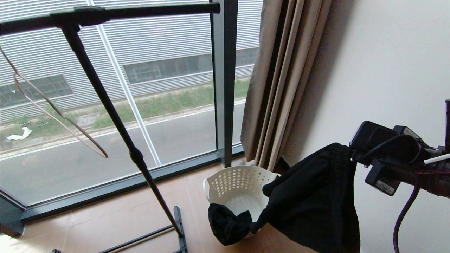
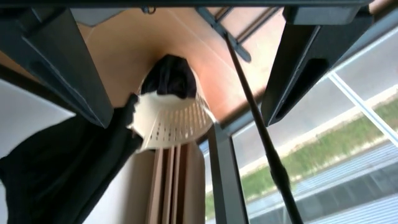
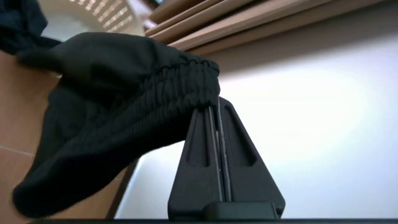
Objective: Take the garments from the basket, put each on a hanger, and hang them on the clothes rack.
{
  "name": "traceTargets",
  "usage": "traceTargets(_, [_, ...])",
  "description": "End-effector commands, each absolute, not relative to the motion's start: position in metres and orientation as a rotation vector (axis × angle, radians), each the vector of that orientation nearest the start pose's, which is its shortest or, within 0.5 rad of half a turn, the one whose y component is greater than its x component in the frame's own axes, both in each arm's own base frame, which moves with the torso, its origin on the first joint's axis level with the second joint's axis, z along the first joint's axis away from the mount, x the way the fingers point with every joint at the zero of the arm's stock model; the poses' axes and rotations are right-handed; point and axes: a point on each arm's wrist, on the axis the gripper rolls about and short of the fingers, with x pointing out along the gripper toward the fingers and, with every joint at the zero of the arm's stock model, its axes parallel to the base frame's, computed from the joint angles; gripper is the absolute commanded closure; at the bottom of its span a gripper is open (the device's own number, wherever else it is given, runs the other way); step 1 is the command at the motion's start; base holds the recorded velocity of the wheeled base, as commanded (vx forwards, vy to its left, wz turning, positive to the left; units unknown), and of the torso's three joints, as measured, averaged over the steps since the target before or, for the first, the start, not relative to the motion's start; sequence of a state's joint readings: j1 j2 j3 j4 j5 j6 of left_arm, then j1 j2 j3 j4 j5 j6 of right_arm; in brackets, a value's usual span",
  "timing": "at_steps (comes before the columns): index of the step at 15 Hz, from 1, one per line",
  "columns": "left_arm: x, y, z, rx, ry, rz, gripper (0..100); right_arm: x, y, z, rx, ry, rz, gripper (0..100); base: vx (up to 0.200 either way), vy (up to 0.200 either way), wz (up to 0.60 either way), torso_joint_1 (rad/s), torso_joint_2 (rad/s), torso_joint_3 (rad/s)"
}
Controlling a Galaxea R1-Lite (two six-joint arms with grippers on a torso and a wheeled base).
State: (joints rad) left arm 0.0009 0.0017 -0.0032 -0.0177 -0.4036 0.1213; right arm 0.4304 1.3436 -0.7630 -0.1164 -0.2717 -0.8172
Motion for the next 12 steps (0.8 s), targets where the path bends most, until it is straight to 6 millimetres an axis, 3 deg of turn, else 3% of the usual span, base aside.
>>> traceTargets(1, [-0.0247,-0.0089,0.0782,0.124,-0.044,-0.400,0,0.1938,0.0825,0.2130,-0.963,0.355,0.331,100,0.000,0.000,0.00,0.227,-0.54,-0.115])
traceTargets(12, [-0.0247,-0.0089,0.0782,0.152,-0.050,-0.398,0,0.1935,0.0823,0.2119,-0.965,0.361,0.332,100,0.000,0.000,0.00,0.229,-0.53,-0.158])
